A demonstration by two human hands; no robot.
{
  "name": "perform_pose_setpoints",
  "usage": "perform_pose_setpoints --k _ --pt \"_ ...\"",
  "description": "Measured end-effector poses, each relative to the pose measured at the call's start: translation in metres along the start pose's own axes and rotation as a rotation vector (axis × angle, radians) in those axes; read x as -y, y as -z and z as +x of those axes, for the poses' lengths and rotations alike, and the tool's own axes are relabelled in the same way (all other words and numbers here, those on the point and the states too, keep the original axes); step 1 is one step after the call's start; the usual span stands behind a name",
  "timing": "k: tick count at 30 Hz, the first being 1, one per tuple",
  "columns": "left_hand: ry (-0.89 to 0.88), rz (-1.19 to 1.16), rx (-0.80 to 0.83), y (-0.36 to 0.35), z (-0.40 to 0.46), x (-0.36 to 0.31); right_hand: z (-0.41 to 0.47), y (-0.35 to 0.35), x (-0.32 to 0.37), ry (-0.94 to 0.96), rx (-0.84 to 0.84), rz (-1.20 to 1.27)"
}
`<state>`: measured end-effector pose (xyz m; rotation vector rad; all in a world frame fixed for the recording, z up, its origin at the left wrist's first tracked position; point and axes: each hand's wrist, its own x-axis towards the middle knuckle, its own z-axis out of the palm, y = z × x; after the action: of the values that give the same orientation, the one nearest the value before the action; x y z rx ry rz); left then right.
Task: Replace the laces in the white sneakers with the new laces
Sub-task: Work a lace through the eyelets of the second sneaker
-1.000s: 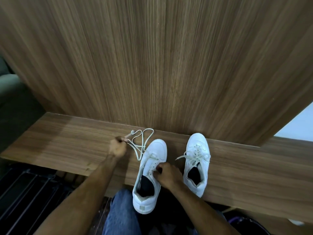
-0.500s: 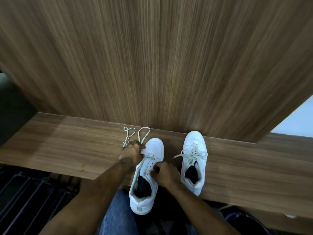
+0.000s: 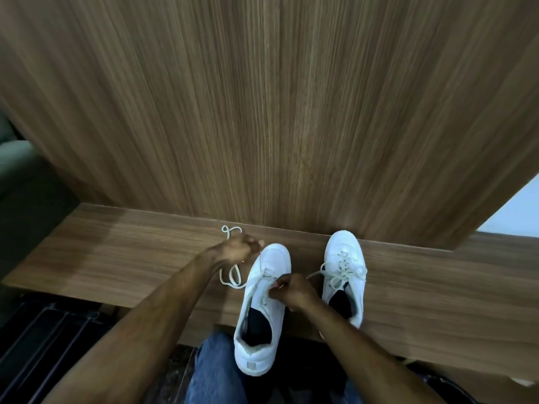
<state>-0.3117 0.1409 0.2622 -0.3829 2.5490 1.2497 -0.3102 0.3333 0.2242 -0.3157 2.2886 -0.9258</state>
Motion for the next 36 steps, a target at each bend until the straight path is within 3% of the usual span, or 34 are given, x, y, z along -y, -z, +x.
perform_pose_setpoints --k 6,10,13,16,19,21,23,26,29,32,36 --pt "-0.223 -0.096 -0.117 0.043 -0.013 -0.078 -0.001 0.037 0.061 0.130 -0.028 0.608" --pt "-0.380 -0.118 -0.163 0.056 -0.020 -0.100 -0.020 0.063 0.097 0.271 -0.040 0.682" --pt "-0.415 -0.050 -0.175 0.060 -0.019 -0.082 -0.018 0.079 0.093 0.169 -0.114 0.726" --pt "-0.302 0.072 -0.121 0.064 -0.024 -0.050 -0.007 0.091 0.063 -0.019 -0.171 0.914" --pt "-0.216 0.164 -0.166 0.067 -0.026 -0.021 -0.003 0.093 0.036 -0.158 -0.224 1.058" --pt "-0.202 0.168 -0.216 0.065 -0.030 -0.016 -0.005 0.087 0.029 -0.142 -0.281 1.014" --pt "-0.222 0.165 -0.204 0.057 -0.035 -0.023 -0.012 0.078 0.034 0.001 -0.325 0.853" --pt "-0.309 0.171 -0.179 0.041 -0.036 -0.039 -0.016 0.060 0.052 0.268 -0.184 0.554" --pt "-0.340 0.203 -0.173 0.028 -0.036 -0.050 -0.012 0.049 0.063 0.349 -0.153 0.305" --pt "-0.303 0.202 -0.206 0.028 -0.038 -0.048 -0.008 0.060 0.056 0.306 -0.261 0.261" --pt "-0.179 0.097 -0.251 0.042 -0.043 -0.010 -0.005 0.093 0.026 0.078 -0.405 0.481"
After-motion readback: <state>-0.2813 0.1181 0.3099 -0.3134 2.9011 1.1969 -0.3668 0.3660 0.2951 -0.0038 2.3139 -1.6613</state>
